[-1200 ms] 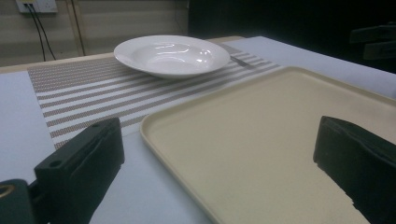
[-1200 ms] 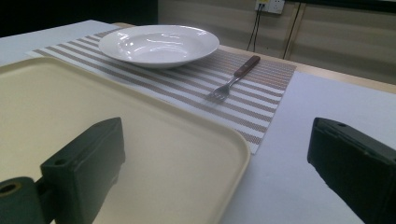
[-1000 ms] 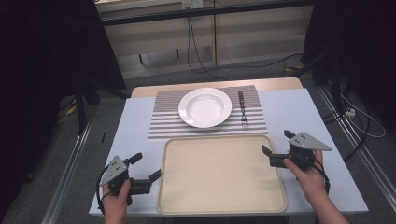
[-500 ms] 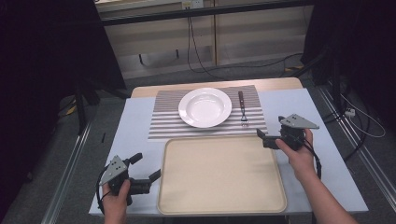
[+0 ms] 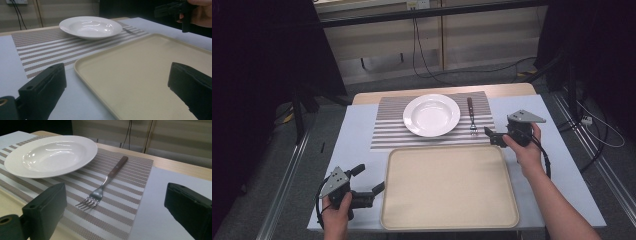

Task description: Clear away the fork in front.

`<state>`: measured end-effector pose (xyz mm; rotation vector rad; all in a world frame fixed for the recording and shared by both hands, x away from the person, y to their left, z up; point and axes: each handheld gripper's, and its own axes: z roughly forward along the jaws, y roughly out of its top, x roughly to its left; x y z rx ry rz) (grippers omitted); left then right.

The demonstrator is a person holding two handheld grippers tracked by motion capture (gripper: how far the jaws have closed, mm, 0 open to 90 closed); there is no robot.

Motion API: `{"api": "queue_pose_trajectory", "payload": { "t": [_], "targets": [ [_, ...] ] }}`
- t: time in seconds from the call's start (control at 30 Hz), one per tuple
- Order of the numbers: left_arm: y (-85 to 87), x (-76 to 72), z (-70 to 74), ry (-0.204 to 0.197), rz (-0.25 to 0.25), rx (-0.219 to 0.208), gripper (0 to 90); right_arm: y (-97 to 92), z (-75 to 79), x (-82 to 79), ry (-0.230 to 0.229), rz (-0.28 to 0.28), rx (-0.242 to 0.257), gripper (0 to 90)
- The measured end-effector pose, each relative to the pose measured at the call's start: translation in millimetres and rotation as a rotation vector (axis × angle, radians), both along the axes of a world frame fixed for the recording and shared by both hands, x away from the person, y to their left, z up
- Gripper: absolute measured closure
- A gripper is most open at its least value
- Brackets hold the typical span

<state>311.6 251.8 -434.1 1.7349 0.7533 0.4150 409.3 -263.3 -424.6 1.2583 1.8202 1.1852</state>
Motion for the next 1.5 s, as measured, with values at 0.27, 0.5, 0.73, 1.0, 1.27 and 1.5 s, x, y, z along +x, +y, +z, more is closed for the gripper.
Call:
{"api": "queue_pose_trajectory", "payload": {
  "t": [0.27, 0.5, 0.73, 1.0, 1.27, 1.5],
  "targets": [
    [0.9, 0.1, 0.1, 0.005, 0.004, 0.002, 2.0, 4.6, -2.1, 16.4, 0.012, -0.007, -0.004, 3.5],
    [0.1, -1.4, 0.6, 0.001, 0.001, 0.006, 2.0, 2.0, -3.7, 24.9, 0.038, -0.023, -0.02, 3.6],
    [0.8, -2.9, 0.8, -0.002, 0.008, 0.009, 2.0, -2.4, -3.8, 38.9, 0.065, -0.037, -0.043, 3.6],
    [1.0, -5.7, 0.9, -0.004, 0.012, 0.019, 2.0, 0.7, -4.9, 60.5, 0.122, -0.025, -0.097, 14.7],
    [0.0, -5.6, -0.4, 0.004, 0.021, 0.038, 2.0, 14.9, -13.8, 79.6, 0.174, 0.02, -0.108, 31.1],
    [-6.5, -5.6, -0.8, 0.003, 0.0, 0.059, 2.1, 29.6, -26.6, 102.0, 0.245, 0.022, -0.142, 46.2]
  ]
}}
